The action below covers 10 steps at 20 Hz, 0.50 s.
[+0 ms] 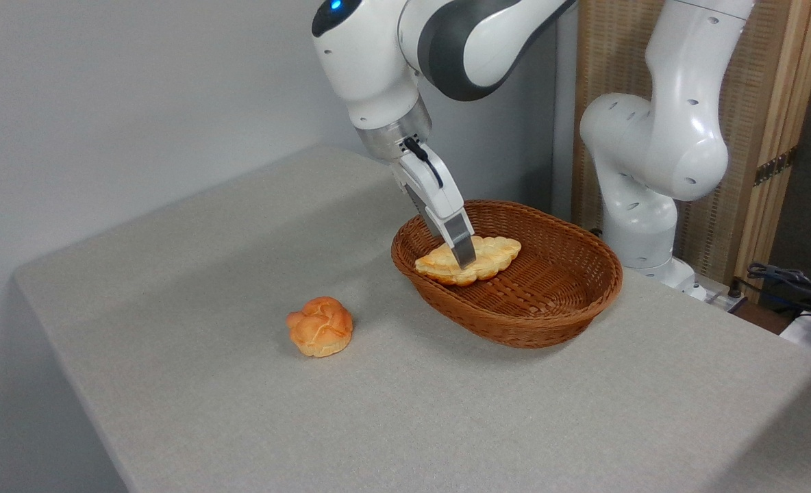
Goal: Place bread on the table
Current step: 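Lower the gripper and close it on the flat golden bread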
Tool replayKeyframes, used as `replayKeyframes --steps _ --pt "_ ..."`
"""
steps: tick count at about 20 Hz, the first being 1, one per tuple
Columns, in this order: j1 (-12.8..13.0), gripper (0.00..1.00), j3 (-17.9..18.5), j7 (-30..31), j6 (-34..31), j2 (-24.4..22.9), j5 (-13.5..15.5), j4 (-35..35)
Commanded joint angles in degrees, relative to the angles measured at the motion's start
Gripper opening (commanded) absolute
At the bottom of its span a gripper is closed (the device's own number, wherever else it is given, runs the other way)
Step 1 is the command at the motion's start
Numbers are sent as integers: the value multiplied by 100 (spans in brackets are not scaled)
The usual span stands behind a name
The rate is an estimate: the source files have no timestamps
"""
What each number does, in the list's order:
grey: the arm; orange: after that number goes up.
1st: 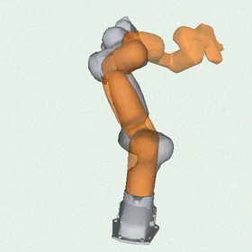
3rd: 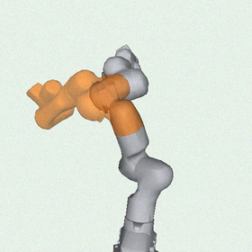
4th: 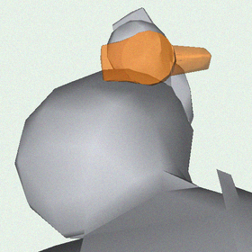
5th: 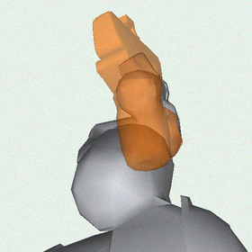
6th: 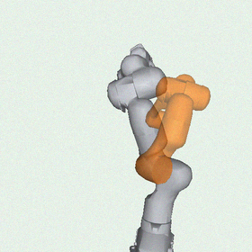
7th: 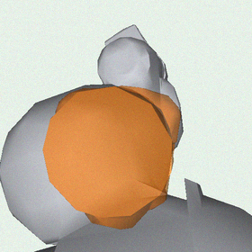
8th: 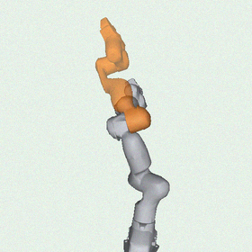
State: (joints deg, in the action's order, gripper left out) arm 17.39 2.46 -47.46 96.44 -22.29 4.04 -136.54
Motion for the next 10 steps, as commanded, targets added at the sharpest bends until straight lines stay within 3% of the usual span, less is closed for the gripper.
replayKeyframes --steps 1,10 --pt "10 100 -8 -246 244 5 -79 -188" --pt "-42 100 -8 -272 305 366 -87 -171"
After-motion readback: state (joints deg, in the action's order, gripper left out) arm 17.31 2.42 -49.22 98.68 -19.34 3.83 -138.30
